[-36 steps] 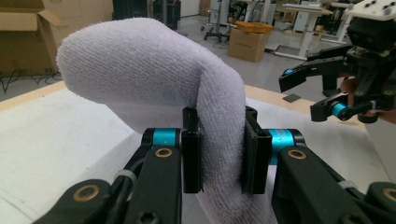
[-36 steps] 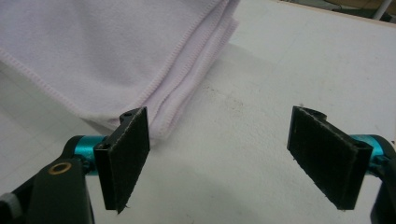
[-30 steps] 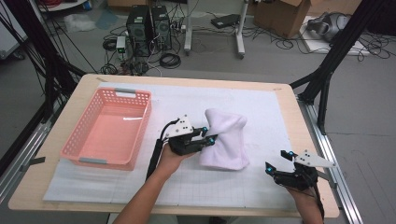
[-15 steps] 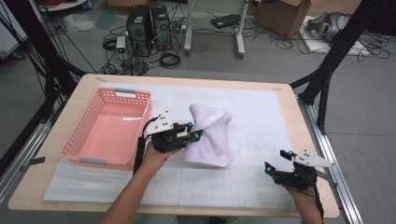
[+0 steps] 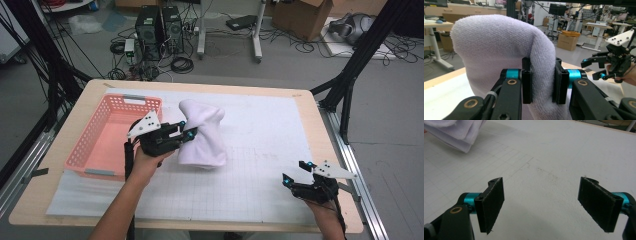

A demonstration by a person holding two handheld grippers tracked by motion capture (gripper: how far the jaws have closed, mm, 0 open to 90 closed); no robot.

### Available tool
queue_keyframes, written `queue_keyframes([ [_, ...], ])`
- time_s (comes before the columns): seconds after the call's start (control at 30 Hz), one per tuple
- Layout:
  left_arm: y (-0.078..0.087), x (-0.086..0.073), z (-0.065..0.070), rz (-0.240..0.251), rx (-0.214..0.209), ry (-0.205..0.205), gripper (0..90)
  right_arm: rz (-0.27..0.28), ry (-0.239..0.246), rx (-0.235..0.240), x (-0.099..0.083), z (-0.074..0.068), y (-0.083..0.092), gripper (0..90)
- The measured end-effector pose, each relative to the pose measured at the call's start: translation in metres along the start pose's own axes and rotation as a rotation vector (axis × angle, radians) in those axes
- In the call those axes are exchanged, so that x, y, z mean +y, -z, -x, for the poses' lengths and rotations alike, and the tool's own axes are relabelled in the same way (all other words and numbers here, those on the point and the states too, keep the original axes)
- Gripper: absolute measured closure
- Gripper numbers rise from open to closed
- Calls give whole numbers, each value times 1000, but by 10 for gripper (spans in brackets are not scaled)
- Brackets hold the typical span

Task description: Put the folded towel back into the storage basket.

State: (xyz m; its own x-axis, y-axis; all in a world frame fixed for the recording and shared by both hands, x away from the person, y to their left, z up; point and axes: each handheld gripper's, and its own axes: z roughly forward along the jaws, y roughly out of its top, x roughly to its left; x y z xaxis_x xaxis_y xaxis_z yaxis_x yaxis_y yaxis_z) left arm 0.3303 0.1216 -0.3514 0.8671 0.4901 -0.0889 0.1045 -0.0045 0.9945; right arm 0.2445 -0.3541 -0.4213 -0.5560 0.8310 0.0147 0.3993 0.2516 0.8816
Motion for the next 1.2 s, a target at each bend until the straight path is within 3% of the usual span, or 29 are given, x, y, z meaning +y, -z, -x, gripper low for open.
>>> queue_keyframes([
  [0.5, 33, 22, -24, 9, 18, -7, 738, 0, 2, 1, 0, -1, -1, 200],
  [1.2, 114, 42, -66, 55, 124, 4, 738, -5, 9, 3, 3, -4, -6, 200],
])
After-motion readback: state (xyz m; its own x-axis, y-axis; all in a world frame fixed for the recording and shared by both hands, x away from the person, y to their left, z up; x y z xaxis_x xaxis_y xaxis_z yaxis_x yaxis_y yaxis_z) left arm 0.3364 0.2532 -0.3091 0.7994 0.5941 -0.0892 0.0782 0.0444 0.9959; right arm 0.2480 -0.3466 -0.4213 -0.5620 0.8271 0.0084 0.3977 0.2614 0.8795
